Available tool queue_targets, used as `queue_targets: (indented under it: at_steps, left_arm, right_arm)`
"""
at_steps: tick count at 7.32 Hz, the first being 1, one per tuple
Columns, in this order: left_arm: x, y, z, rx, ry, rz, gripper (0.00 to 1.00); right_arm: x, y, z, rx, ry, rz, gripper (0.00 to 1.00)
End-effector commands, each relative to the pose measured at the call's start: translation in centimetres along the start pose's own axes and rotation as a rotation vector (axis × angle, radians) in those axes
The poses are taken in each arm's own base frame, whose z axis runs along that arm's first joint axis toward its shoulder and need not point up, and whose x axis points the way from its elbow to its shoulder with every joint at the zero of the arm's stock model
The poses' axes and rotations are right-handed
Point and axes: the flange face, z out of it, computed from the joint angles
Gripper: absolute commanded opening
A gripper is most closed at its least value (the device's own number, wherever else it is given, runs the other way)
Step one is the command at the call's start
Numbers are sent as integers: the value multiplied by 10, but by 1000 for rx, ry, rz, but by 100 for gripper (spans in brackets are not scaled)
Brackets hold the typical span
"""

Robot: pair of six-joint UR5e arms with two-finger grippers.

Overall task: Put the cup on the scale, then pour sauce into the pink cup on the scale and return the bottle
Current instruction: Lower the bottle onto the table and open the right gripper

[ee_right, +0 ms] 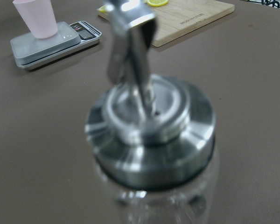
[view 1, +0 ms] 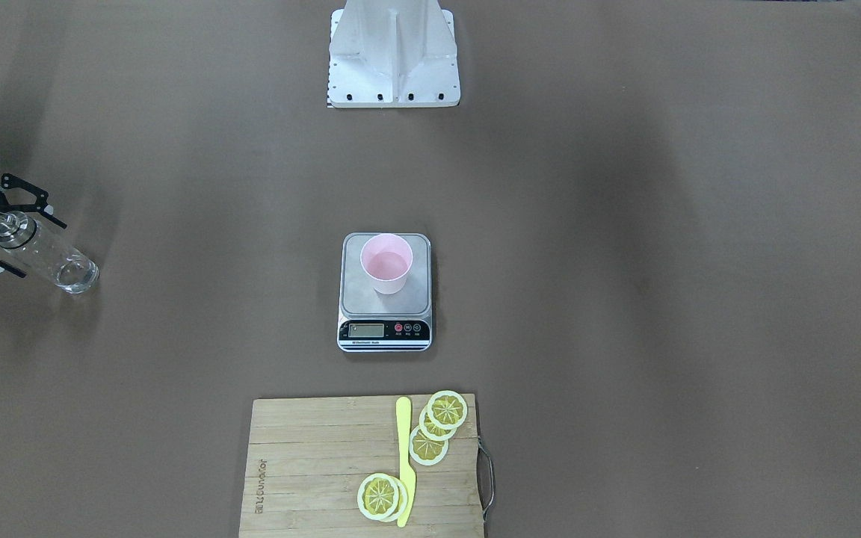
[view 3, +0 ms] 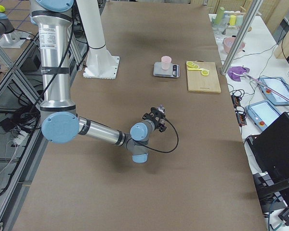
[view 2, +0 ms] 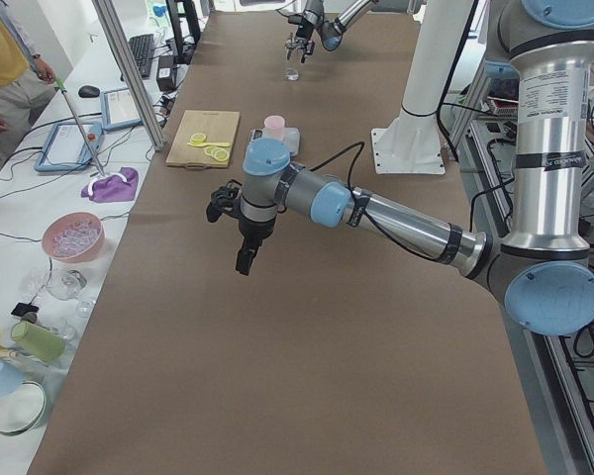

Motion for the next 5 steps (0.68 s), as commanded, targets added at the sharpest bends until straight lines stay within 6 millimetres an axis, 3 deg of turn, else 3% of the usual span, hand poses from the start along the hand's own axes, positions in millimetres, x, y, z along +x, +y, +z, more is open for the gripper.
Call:
queue_targets:
  at_steps: [1,2,3,5]
  left_arm:
    - [0,0,-1,1,1,0,98]
    - [0,0,-1,1,1,0,98]
    - [1,1,-1,1,4,0,98]
    - [0,1,1,-6,7,-4,98]
  right_arm:
    - [-11,36,-39,-13,-4,8,100]
    - [-7,43,-55,-17,23,20,100]
    - [10,42,-75,-20,88,54,100]
    - [68,17,-96,-85,248,206,99]
